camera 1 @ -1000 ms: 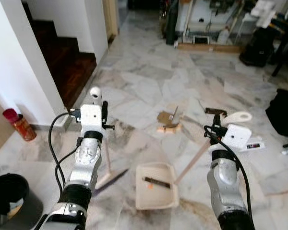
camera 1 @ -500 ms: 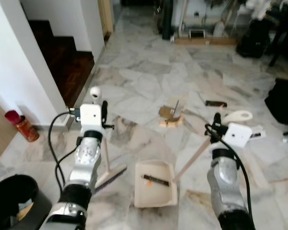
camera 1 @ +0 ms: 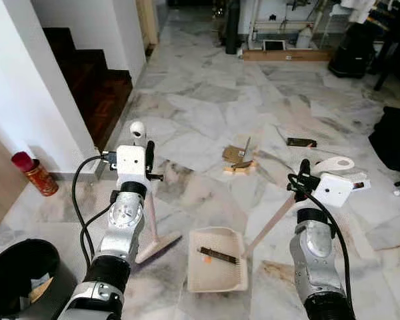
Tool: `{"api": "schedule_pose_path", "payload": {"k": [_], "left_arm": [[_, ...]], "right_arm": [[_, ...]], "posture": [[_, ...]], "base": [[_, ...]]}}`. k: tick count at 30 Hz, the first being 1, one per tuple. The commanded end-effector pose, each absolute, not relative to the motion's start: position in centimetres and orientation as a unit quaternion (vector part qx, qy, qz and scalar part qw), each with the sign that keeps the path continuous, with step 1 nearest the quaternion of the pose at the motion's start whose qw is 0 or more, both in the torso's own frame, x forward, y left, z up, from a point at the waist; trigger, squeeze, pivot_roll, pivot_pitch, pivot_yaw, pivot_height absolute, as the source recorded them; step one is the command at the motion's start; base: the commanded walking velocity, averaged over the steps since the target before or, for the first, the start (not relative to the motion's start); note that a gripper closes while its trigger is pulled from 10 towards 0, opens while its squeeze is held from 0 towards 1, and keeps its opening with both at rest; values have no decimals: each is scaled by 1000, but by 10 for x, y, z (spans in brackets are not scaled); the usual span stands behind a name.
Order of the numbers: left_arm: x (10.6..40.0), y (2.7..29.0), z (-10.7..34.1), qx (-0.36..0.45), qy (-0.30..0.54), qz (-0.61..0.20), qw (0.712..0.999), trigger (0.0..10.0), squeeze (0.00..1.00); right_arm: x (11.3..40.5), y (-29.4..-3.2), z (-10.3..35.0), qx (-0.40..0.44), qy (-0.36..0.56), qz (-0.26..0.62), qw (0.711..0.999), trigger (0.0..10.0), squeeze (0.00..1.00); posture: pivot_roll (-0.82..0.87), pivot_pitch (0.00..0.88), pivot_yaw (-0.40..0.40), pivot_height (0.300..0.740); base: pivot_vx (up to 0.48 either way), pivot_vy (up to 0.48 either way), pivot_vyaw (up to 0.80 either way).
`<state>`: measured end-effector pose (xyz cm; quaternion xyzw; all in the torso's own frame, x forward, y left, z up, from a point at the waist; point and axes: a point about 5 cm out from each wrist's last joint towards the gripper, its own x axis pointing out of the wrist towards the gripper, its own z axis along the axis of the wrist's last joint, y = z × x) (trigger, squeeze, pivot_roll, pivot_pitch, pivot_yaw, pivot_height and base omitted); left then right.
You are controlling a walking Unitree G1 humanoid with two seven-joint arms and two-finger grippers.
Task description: Sweep floor
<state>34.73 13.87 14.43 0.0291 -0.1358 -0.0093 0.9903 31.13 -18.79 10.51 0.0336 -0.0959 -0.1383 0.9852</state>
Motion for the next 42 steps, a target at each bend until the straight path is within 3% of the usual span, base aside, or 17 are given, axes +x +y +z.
{"api": "schedule_pose_path", "payload": {"k": [1, 10, 27, 42], "left_arm": [[348, 141, 154, 32, -156, -6, 987, 10000, 0], [348, 141, 154, 31, -157, -8, 987, 10000, 0], [348, 141, 154, 30, -157, -7, 987, 10000, 0], [348, 141, 155, 31, -157, -7, 987, 10000, 0]], "right_arm": [[314, -186, 115, 36, -120, -137, 983, 10000, 0], [315, -186, 115, 37, -119, -137, 983, 10000, 0], [315, -186, 114, 38, -118, -137, 983, 10000, 0], [315, -186, 114, 36, -117, -136, 983, 10000, 0]], "posture": [[-38, 24, 28, 740], [-37, 23, 28, 740], [-37, 23, 28, 740], [-35, 23, 29, 740]], "base": [[0, 285, 0], [-265, 319, 0], [0, 19, 0], [0, 258, 0]]}}
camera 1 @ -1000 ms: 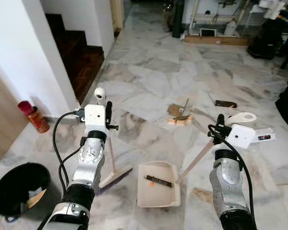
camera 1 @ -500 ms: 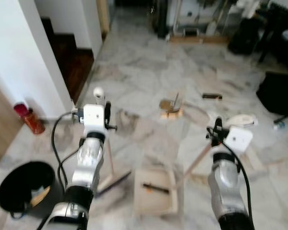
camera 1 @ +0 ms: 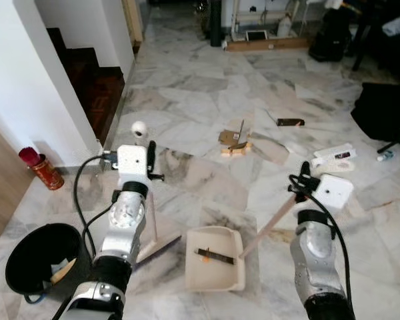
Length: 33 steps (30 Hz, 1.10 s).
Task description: Sweep floor
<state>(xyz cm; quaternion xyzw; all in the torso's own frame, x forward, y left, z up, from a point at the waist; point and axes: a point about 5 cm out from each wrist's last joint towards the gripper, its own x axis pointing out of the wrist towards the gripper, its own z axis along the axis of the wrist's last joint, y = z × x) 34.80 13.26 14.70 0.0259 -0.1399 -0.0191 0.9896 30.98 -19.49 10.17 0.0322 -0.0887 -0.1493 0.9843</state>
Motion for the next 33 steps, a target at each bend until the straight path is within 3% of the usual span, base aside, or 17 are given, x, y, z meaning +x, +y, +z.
{"api": "schedule_pose_path", "payload": {"k": [1, 14, 33], "left_arm": [[348, 141, 155, 31, -157, -7, 987, 10000, 0], [349, 141, 155, 31, -157, -8, 987, 10000, 0], [349, 141, 155, 30, -157, -9, 987, 10000, 0]], "right_arm": [[315, -186, 114, 36, -117, -136, 983, 10000, 0], [315, -184, 114, 33, -117, -131, 984, 10000, 0], [315, -184, 113, 38, -115, -133, 984, 10000, 0]], "posture": [[-35, 23, 29, 740], [-33, 23, 30, 740], [-31, 24, 31, 740]], "base": [[0, 259, 0], [0, 258, 627], [0, 259, 0]]}}
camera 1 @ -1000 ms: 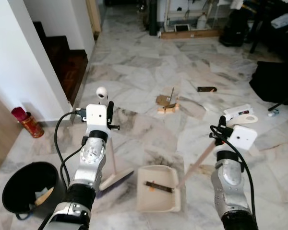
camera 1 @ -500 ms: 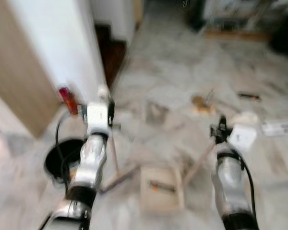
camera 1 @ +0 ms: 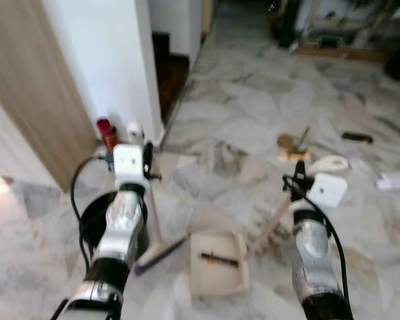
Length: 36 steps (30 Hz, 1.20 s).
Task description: Sweep floor
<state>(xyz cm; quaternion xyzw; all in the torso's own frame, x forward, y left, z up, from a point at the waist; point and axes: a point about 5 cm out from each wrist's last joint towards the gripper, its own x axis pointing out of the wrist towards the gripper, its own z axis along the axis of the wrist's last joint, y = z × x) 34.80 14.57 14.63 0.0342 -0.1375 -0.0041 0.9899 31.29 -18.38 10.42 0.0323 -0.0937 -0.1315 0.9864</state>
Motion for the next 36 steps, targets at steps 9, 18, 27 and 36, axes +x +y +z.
{"api": "schedule_pose_path", "payload": {"k": [9, 18, 27, 36], "left_arm": [[349, 141, 155, 29, -157, -10, 987, 10000, 0], [349, 141, 155, 27, -156, -11, 987, 10000, 0], [349, 141, 155, 28, -156, -12, 987, 10000, 0], [349, 141, 155, 27, -155, -13, 987, 10000, 0]], "right_arm": [[315, -184, 113, 40, -115, -131, 984, 10000, 0], [315, -183, 113, 41, -115, -131, 984, 10000, 0], [315, -183, 113, 43, -117, -131, 984, 10000, 0], [316, -183, 113, 43, -117, -130, 984, 10000, 0]], "posture": [[-29, 25, 30, 740], [-29, 24, 31, 740], [-27, 23, 31, 740], [-26, 24, 31, 740]], "base": [[0, 258, 0], [0, 258, 0], [0, 258, 0], [0, 258, 0]]}}
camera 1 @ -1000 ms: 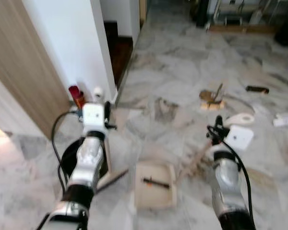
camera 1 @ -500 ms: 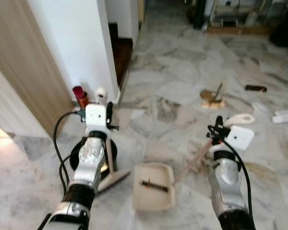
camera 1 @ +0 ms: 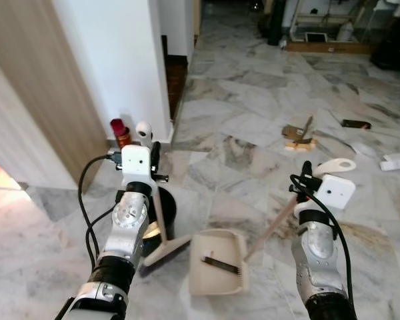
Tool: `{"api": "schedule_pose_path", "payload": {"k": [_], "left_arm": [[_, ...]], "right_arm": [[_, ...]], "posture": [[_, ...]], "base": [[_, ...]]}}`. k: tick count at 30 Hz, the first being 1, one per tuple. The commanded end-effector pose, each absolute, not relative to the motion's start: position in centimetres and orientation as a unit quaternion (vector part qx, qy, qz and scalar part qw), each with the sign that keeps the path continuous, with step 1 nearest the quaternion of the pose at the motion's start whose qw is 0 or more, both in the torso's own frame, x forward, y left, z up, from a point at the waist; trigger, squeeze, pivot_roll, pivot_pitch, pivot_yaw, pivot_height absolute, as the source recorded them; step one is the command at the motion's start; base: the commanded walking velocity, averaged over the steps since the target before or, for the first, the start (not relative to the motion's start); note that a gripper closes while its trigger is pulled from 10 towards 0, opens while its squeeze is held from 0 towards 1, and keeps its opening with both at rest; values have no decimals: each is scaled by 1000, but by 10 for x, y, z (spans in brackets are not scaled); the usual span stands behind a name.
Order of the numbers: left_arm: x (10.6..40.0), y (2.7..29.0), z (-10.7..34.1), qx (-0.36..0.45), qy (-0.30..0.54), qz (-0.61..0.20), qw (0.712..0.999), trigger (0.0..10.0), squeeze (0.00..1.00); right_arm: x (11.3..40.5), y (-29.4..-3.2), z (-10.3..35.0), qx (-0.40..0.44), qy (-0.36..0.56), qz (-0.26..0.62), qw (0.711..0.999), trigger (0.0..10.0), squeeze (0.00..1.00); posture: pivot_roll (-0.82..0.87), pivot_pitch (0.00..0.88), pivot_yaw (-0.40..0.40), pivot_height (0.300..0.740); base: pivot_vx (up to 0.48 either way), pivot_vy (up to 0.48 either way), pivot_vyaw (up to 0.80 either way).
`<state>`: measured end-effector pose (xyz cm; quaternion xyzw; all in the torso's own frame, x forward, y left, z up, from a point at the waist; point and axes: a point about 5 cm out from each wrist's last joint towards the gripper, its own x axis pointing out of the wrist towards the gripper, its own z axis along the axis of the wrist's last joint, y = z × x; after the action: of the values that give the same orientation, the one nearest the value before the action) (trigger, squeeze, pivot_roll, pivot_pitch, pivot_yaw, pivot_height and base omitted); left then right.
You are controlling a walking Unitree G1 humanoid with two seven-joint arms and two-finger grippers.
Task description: Sweep floor
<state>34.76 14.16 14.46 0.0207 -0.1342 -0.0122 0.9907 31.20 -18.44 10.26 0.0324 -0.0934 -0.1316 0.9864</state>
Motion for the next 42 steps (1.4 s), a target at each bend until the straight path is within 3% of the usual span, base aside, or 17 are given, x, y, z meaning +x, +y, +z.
{"api": "schedule_pose_path", "payload": {"k": [1, 42], "left_arm": [[349, 141, 155, 27, -155, -13, 987, 10000, 0], [348, 139, 147, 38, -139, -29, 989, 10000, 0]], "right_arm": [[316, -183, 113, 43, -117, -130, 984, 10000, 0], [315, -184, 114, 43, -119, -131, 983, 10000, 0]], "posture": [[-26, 22, 31, 740], [-28, 23, 29, 740]], "base": [[0, 259, 0], [0, 233, 0]]}}
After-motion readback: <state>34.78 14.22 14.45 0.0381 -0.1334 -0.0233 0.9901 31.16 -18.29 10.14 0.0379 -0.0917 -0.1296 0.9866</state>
